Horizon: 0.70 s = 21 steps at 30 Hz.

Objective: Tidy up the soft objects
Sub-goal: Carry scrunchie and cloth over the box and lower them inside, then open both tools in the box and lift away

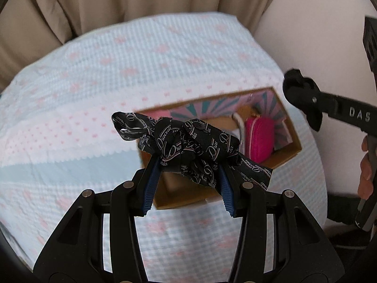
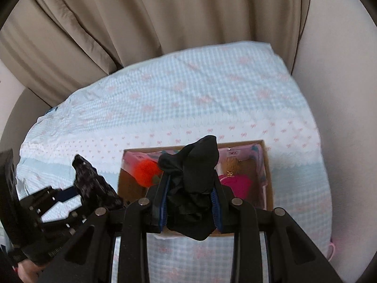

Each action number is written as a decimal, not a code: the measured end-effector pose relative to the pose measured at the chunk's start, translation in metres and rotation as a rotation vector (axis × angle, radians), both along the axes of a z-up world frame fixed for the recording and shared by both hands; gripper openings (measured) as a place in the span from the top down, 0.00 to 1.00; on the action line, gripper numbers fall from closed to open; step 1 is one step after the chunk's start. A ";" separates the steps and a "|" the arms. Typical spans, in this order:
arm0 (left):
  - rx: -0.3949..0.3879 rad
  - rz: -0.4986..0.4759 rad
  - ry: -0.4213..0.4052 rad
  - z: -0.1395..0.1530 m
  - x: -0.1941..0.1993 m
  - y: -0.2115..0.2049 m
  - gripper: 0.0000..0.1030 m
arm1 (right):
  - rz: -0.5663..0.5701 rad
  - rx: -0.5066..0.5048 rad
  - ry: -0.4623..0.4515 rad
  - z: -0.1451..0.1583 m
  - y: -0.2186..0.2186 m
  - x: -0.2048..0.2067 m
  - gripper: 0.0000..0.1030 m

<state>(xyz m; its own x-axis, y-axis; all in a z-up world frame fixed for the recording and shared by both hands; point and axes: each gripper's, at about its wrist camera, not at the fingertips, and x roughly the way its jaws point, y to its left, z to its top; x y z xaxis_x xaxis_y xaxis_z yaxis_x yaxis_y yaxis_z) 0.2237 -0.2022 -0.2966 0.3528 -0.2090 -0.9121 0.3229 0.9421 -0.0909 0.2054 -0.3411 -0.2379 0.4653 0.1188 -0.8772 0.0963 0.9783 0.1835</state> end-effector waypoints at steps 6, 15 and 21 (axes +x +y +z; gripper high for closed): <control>0.010 0.038 0.140 -0.049 0.017 -0.023 0.58 | 0.027 0.046 0.082 -0.047 -0.014 0.024 0.73; 0.084 0.029 0.174 -0.082 0.025 -0.033 0.57 | 0.006 0.114 0.203 -0.100 -0.028 0.050 0.73; 0.112 0.056 0.173 -0.080 0.030 -0.034 0.00 | 0.004 0.112 0.255 -0.110 -0.024 0.065 0.39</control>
<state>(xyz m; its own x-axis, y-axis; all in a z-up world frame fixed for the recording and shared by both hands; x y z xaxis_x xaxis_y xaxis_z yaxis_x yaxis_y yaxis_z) 0.2536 -0.2364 -0.3767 0.1970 -0.0872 -0.9765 0.2585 0.9654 -0.0341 0.2708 -0.3650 -0.3481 0.2305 0.2226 -0.9473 0.1493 0.9539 0.2605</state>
